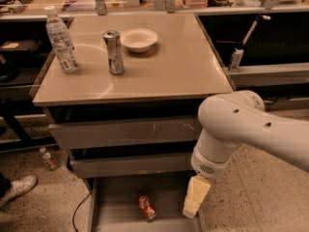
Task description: Pick coke can from bottom drawer and place on counter
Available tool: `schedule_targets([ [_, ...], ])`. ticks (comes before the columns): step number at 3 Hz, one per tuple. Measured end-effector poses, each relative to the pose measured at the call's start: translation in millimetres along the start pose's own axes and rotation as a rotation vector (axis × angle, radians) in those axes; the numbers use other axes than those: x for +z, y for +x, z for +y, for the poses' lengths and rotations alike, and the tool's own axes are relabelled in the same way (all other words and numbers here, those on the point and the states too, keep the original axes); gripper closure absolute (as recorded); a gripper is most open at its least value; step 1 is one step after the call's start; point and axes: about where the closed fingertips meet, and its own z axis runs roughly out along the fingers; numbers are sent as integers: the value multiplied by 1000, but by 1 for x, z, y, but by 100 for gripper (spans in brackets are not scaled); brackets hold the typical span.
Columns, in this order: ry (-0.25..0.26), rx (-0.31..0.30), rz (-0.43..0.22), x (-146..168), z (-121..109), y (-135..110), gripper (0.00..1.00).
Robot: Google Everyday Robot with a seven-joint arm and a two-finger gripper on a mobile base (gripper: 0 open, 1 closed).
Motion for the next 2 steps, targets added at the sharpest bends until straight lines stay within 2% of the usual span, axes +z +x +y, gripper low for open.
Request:
schedule_targets([
  [1, -13, 16, 2, 7, 0, 1, 0],
  [2, 0, 20, 16, 19, 2, -1, 0],
])
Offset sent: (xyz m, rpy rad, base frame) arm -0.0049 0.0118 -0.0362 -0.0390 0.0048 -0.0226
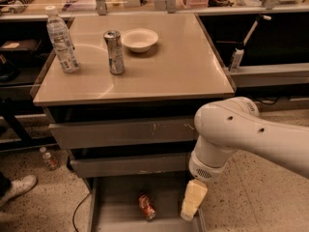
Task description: Pick coke can from bottom drawer and place on counter
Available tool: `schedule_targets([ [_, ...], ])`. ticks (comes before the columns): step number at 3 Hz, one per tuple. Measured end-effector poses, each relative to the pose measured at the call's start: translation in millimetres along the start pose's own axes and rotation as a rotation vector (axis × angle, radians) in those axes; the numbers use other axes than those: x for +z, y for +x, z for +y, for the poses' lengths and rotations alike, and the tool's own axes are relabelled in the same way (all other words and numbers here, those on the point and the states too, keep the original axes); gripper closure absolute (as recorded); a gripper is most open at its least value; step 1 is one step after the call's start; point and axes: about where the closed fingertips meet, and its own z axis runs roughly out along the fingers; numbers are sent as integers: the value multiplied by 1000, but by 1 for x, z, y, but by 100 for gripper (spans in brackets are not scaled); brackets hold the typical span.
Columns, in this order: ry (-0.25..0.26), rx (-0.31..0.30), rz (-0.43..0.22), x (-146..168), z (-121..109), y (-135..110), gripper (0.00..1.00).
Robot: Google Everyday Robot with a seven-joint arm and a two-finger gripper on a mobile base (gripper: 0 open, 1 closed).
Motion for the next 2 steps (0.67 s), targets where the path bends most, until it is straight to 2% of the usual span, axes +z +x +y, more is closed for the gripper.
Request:
schedule_targets([
  [1, -6, 55, 31, 53, -8, -6, 0],
  [2, -31, 194, 39, 110, -26, -13, 0],
])
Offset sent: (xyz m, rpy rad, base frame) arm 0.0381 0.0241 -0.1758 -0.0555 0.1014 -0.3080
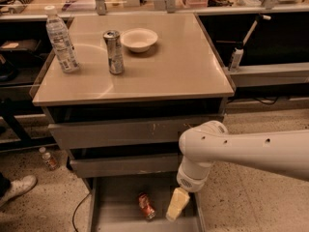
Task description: Pick coke can from bottom drawer and place on counter
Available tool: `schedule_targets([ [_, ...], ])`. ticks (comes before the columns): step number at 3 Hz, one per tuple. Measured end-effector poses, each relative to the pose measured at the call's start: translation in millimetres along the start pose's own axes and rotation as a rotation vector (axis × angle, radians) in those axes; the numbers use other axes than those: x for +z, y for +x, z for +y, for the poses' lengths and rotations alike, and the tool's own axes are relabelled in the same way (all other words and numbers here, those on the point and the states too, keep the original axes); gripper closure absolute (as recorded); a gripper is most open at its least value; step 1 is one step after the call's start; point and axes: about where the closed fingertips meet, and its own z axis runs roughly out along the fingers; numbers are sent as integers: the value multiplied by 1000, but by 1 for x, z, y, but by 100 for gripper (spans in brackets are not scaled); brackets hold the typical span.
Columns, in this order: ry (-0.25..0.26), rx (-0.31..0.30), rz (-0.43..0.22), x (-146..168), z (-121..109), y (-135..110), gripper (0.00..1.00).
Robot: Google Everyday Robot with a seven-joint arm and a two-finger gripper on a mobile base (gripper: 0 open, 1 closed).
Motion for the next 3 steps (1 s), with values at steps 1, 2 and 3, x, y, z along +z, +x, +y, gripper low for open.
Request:
schedule_targets([
  [1, 0, 0, 0, 0, 0, 0, 0],
  [2, -72, 7, -5, 30, -1, -9, 0],
  [3, -202, 101, -116, 77, -13, -21, 0],
])
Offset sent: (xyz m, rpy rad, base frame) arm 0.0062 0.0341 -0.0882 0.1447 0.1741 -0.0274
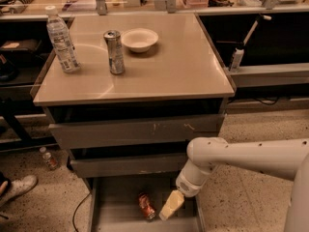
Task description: Pick coke can from bottom drawer and place on counter
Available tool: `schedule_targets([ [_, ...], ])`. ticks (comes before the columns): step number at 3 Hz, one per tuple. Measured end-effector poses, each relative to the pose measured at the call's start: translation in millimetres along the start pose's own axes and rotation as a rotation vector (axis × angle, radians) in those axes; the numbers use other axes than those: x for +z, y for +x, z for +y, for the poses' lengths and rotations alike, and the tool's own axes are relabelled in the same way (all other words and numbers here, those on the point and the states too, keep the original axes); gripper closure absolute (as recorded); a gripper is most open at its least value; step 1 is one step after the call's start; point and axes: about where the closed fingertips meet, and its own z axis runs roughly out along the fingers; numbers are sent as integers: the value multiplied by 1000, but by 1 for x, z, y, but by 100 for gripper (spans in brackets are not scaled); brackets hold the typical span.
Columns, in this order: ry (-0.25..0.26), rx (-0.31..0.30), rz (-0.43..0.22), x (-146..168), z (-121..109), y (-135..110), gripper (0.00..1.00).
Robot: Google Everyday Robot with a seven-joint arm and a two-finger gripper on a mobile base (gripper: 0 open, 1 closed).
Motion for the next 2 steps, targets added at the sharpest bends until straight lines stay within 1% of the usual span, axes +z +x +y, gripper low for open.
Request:
schedule_targets([
  [1, -84, 104, -64, 34, -20, 5, 0],
  [2, -100, 111, -58, 42, -19, 8, 0],
])
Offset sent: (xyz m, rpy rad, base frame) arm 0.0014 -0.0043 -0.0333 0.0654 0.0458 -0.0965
